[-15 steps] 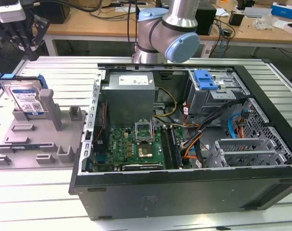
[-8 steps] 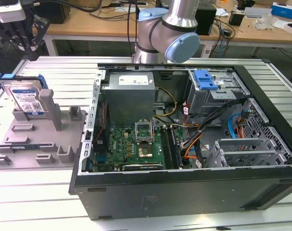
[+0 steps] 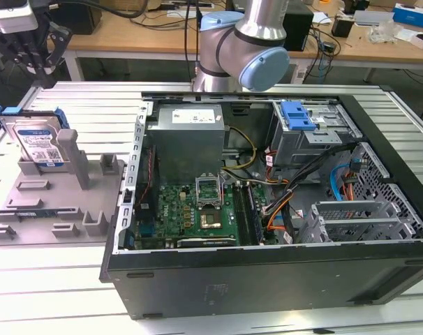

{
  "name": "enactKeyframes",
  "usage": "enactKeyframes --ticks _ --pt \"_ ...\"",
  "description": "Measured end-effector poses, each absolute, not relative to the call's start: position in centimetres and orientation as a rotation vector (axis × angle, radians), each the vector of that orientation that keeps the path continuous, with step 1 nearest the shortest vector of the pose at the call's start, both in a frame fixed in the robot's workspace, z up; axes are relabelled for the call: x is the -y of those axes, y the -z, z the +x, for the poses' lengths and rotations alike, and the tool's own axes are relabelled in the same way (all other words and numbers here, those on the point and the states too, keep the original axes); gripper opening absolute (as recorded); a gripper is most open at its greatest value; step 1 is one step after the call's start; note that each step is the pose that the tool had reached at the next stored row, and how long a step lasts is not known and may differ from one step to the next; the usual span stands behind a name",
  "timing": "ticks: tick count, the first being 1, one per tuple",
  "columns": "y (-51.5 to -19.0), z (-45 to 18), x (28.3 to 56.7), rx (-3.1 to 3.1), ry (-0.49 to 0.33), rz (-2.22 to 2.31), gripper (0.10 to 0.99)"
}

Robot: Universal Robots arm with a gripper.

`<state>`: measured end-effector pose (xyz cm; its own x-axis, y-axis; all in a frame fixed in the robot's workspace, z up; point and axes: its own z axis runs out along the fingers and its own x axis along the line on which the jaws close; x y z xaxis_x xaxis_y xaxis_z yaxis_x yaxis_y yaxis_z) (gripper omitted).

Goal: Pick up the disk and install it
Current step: 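Pick up the disk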

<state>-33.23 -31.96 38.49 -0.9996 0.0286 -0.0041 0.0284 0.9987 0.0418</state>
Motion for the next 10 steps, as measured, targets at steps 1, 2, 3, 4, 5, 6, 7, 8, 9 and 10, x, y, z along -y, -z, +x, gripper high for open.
enactKeyframes --ticks 1,2,3,4,5,6,7,8,9,10 --pt "-38.46 -33.23 31.96 -3.137 -0.066 0.015 0.106" --pt "-38.43 -33.23 31.96 -3.137 -0.066 -0.014 0.106" --pt "-38.38 -33.23 31.96 -3.137 -0.066 -0.055 0.106" --pt "-38.35 -33.23 31.96 -3.137 -0.066 -0.084 0.106" --pt "-38.30 -33.23 31.96 -3.135 -0.066 -0.149 0.106" --pt "-38.29 -33.23 31.97 -3.134 -0.066 -0.174 0.106" --pt "-38.28 -33.23 31.97 -3.133 -0.066 -0.206 0.106" --pt "-38.26 -33.23 31.96 -3.130 -0.066 -0.255 0.106" --pt "-38.24 -33.23 31.97 -3.128 -0.066 -0.286 0.106" --pt "-38.23 -33.23 31.97 -3.125 -0.066 -0.314 0.106"
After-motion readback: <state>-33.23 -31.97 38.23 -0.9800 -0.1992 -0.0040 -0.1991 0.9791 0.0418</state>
